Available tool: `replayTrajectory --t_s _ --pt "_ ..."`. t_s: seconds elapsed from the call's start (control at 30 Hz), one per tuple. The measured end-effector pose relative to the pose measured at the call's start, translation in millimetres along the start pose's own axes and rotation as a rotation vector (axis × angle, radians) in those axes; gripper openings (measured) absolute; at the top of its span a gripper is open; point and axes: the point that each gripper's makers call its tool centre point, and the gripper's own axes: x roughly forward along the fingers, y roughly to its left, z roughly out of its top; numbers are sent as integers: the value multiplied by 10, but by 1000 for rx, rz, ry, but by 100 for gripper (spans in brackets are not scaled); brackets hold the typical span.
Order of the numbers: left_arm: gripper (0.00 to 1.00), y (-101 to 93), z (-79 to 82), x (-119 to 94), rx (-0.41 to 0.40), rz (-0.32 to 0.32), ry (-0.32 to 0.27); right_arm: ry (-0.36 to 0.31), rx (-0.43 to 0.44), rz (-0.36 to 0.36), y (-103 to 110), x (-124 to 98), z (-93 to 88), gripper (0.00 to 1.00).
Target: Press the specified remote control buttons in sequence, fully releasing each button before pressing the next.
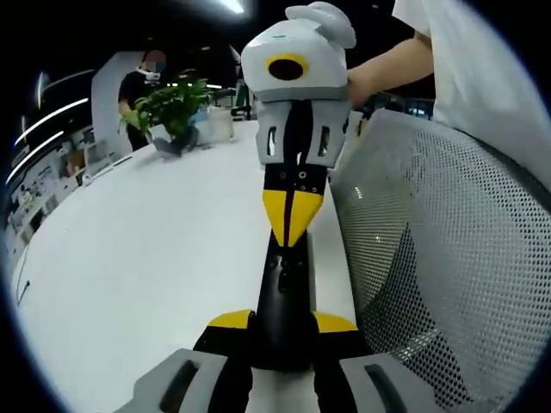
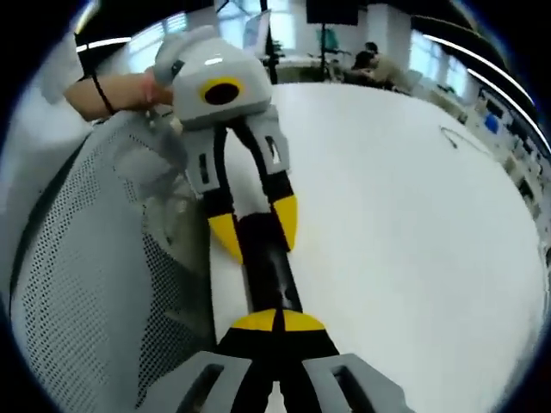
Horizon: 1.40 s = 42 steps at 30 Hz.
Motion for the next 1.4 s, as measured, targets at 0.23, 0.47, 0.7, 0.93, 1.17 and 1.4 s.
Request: replayTrajectory --t_s 0.23,0.47,0.7,0.93,1.17,1.4 --pt "25 1 -1 0 0 0 0 62 -99 -6 7 43 -28 0" --pt "25 1 1 3 5 -2 4 110 -146 -8 -6 55 -29 0" --pt "25 2 -4 4 4 -1 4 70 -129 23 -7 28 -33 0" --pt "25 2 -1 2 2 2 4 81 -151 16 -26 -10 -62 2" --pt "25 3 -3 3 0 1 3 116 -174 30 -15 24 -63 6" --pt "25 -5 -1 4 0 -1 2 162 -184 54 -12 33 -68 6"
